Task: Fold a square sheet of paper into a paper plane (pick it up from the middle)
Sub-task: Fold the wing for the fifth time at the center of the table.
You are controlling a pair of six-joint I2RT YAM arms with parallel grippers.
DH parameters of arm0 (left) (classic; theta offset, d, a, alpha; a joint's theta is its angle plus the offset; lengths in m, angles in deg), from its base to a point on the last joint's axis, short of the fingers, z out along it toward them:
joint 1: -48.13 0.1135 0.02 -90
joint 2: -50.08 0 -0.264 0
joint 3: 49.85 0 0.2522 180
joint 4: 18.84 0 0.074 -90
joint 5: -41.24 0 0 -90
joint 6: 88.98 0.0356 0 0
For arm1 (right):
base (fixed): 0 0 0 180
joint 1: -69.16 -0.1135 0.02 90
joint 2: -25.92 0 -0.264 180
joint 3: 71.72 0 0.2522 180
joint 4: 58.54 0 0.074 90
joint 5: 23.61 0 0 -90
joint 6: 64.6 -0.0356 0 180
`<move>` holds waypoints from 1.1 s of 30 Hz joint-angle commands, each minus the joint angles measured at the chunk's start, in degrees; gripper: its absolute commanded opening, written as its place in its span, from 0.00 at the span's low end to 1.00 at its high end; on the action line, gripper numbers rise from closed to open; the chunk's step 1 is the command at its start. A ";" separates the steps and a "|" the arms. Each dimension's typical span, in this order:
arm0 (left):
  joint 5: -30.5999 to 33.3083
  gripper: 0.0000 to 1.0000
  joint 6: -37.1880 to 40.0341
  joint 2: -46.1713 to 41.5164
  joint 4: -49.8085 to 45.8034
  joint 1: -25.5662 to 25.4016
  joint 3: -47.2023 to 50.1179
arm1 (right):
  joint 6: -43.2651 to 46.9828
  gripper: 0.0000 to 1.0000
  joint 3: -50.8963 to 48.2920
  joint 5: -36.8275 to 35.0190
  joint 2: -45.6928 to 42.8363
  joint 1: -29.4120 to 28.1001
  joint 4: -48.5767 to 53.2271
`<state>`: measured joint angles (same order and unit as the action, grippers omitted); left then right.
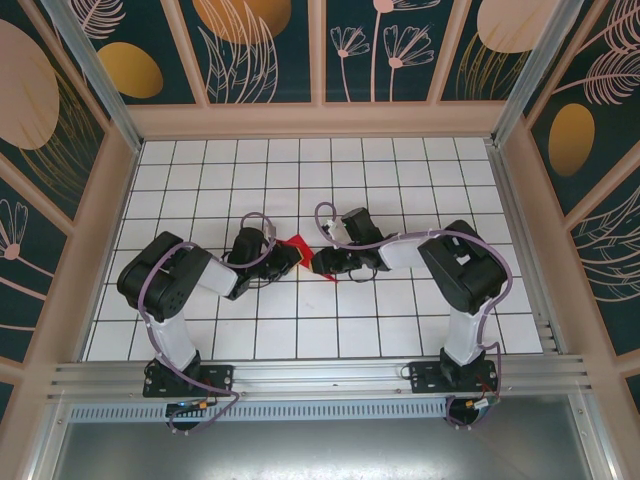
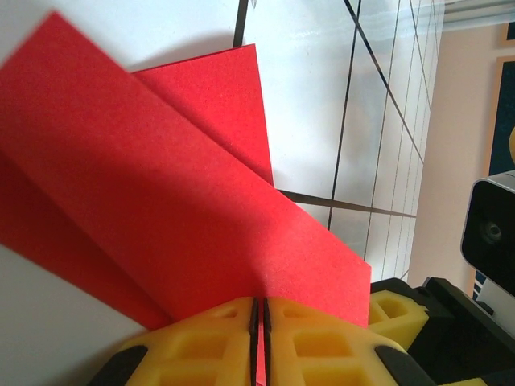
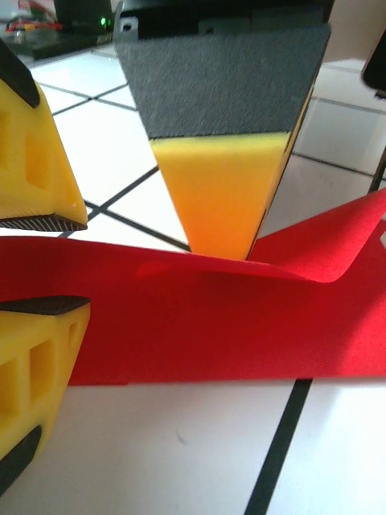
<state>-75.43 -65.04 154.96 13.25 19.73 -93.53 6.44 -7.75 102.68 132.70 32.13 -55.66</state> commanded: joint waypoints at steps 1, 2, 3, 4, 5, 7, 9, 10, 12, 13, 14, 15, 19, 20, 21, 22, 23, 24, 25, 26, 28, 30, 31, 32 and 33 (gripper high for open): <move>3.50 0.14 1.49 4.04 -9.28 -0.34 -1.47 | 6.56 0.30 1.30 -4.90 -2.54 0.22 5.42; 3.85 0.14 1.47 4.34 -10.96 -0.38 -2.04 | 7.75 0.30 1.43 -6.04 -2.93 0.07 6.07; 4.12 0.14 1.46 4.46 -11.99 -0.34 -2.44 | 8.88 0.30 1.60 -6.96 -3.19 -0.20 6.76; 4.30 0.13 1.30 4.54 -12.95 -0.34 -2.66 | 9.78 0.30 1.83 -7.54 -3.38 -0.31 7.18; 4.73 0.13 1.42 4.54 -14.13 -0.34 -3.02 | 10.68 0.30 1.97 -7.74 -3.53 -0.47 7.64; 5.14 0.13 1.77 4.37 -15.70 -0.34 -3.57 | 12.27 0.29 2.25 -7.66 -3.76 -0.65 8.12; 5.47 0.13 1.94 4.28 -16.60 -0.38 -3.99 | 13.73 0.28 2.80 -7.45 -3.48 -0.67 8.58; 5.54 0.13 2.06 4.47 -17.15 -0.34 -4.33 | 14.38 0.28 3.18 -7.24 -3.18 -0.67 9.01; 5.56 0.12 2.16 4.78 -17.57 -0.34 -4.84 | 15.84 0.27 3.82 -6.43 -2.25 -0.67 9.85; 5.42 0.12 2.11 4.89 -17.63 -0.34 -4.97 | 16.40 0.27 3.83 -5.92 -1.82 -0.67 9.94; 5.38 0.12 2.11 4.93 -17.76 -0.29 -5.13 | 17.02 0.27 3.96 -5.58 -1.39 -0.67 10.24; 5.43 0.12 2.12 4.98 -17.99 -0.34 -5.31 | 17.59 0.27 4.24 -5.15 -0.82 -0.62 10.81; 5.82 0.11 2.34 5.16 -19.44 -0.34 -5.99 | 19.70 0.27 4.53 -2.16 0.09 -0.68 11.65; 5.86 0.12 2.34 5.25 -19.76 -0.33 -6.14 | 20.22 0.27 4.53 -1.73 0.09 -0.67 11.86; 5.94 0.11 2.34 5.29 -20.07 -0.32 -6.25 | 20.81 0.27 4.51 -1.46 0.08 -0.62 12.12; 6.02 0.11 2.39 5.33 -20.30 -0.33 -6.38 | 21.41 0.28 4.46 -1.36 0.07 -0.67 12.36; 6.12 0.11 2.37 5.40 -20.56 -0.36 -6.47 | 22.05 0.28 4.47 -1.27 0.05 -0.73 12.74; 6.15 0.11 2.38 5.48 -20.77 -0.34 -6.63 | 22.65 0.28 4.44 -1.31 0.04 -0.68 13.05; 6.11 0.11 2.42 5.58 -20.93 -0.34 -6.80 | 23.37 0.28 4.29 -1.46 0.08 -0.67 13.25; 6.11 0.11 2.45 5.68 -21.05 -0.34 -7.02 | 23.68 0.28 4.06 -2.18 0.02 -0.67 13.20; 6.08 0.11 2.69 5.69 -21.31 -0.34 -7.33 | 23.40 0.24 3.97 -3.24 0.43 -0.43 12.98; 6.10 0.11 3.06 5.43 -21.73 -0.36 -7.61 | 22.86 0.18 4.13 -2.78 1.03 -0.03 12.73; 6.19 0.11 3.33 5.17 -22.13 -0.31 -7.78 | 22.50 0.15 4.05 -2.56 1.22 0.11 12.46; 6.20 0.11 3.60 4.84 -22.44 -0.34 -7.92 | 22.15 0.11 3.93 -2.39 1.37 0.18 12.17; 6.20 0.11 3.85 4.38 -22.61 -0.34 -8.12 | 21.85 0.09 3.77 -1.87 1.33 0.25 11.83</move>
<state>-76.63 -64.36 154.94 -2.73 19.95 -101.24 27.81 -4.43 99.45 132.74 32.00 -44.38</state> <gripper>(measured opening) 0.111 0.099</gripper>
